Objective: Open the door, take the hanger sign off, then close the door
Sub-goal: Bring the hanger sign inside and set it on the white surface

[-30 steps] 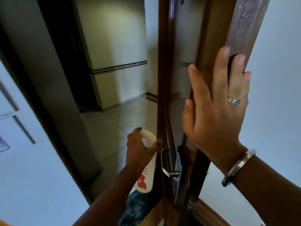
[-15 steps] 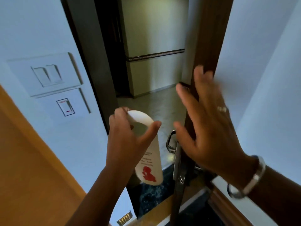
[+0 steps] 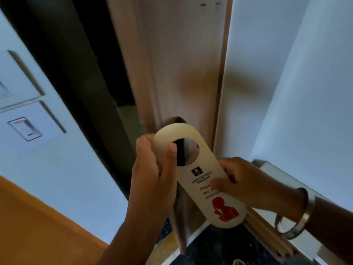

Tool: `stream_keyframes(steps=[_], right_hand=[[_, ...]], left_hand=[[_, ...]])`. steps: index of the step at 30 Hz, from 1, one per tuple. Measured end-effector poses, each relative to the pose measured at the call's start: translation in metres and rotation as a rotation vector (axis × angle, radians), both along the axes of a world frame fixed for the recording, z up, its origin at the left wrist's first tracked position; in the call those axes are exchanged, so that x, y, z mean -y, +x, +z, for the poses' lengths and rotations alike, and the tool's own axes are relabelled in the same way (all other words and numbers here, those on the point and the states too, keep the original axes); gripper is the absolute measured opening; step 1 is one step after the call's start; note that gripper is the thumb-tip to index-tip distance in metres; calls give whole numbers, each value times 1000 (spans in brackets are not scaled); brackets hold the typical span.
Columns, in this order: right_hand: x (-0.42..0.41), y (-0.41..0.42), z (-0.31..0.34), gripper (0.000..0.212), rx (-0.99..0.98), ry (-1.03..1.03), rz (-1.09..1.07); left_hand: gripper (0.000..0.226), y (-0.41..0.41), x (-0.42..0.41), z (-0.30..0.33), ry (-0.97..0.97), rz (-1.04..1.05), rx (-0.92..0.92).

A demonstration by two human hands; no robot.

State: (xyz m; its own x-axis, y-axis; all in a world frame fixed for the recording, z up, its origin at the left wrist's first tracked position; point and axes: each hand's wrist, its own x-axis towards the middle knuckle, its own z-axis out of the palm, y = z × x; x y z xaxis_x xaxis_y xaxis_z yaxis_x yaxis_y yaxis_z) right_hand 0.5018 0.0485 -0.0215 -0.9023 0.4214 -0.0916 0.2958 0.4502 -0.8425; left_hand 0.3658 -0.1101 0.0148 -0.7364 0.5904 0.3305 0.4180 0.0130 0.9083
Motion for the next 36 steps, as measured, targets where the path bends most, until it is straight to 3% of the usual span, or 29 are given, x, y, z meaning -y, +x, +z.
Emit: stream_keyframes(steps=[2, 7, 12, 16, 22, 25, 32, 36], right_hand=[[-32, 12, -5, 18, 61, -18, 5], [-127, 41, -29, 23, 164, -97, 41], [-254, 78, -83, 26, 297, 2, 4], [-336, 107, -145, 18, 421, 60, -39], [-427, 140, -283, 19, 633, -31, -181], [-440, 153, -362, 18, 723, -112, -290], [-447, 172, -530, 8, 841, -266, -519], [-445, 177, -578, 17, 873, -240, -662]], left_hand=[[8, 14, -16, -12, -23, -69, 14], [31, 48, -87, -44, -47, -142, 106], [23, 64, -227, -114, -122, -80, 519], [15, 73, -335, -190, -254, 5, 841], [8, 99, -453, -334, -496, 178, 1195], [4, 107, -483, -399, -621, 250, 1246], [10, 113, -528, -560, -899, 125, 1043], [8, 118, -529, -604, -967, 68, 1035]])
